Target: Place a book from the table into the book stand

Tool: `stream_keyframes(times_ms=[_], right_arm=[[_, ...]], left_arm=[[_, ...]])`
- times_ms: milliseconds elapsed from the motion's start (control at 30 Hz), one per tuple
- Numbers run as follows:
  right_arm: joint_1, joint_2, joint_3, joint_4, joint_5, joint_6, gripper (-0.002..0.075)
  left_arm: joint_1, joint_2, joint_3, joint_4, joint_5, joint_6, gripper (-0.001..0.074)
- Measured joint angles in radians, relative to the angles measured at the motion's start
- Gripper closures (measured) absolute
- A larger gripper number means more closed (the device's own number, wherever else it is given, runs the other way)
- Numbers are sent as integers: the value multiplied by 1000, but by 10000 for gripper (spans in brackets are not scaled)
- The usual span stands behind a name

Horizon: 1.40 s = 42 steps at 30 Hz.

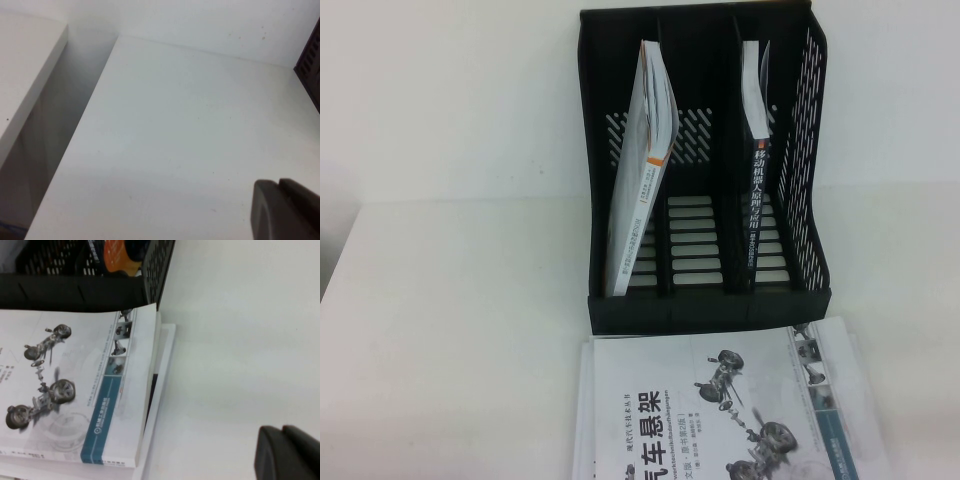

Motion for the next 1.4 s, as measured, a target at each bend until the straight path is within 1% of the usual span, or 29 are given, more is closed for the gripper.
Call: stream_keyframes(times_ms=[67, 133, 267, 400, 467, 567, 667, 800, 1100, 1400], right_arm=[[-5, -16, 0, -8, 0, 22, 729], [-48, -56, 0, -49, 0, 84, 729], [-202, -157, 0, -94, 0, 160, 729], [-363, -240, 2, -90, -23, 177, 729], [-430, -278, 27, -79, -99, 152, 729], [-492, -299, 108, -73, -254, 104, 729], [-518, -299, 197, -73, -351, 94, 729], [-525, -299, 277, -73, -370, 88, 729], [-525, -299, 320, -81, -409, 72, 729], [-525, -299, 385, -83, -393, -11, 729]], left_arm=[[0, 0, 0, 0, 0, 0, 737], [0, 0, 0, 0, 0, 0, 737], [0, 0, 0, 0, 2, 0, 737], [0, 0, -1, 0, 4, 0, 737], [0, 0, -1, 0, 6, 0, 737], [0, 0, -1, 0, 8, 0, 737], [0, 0, -1, 0, 8, 0, 737], [0, 0, -1, 0, 8, 0, 737], [0, 0, -1, 0, 8, 0, 737], [0, 0, -2, 0, 8, 0, 737]])
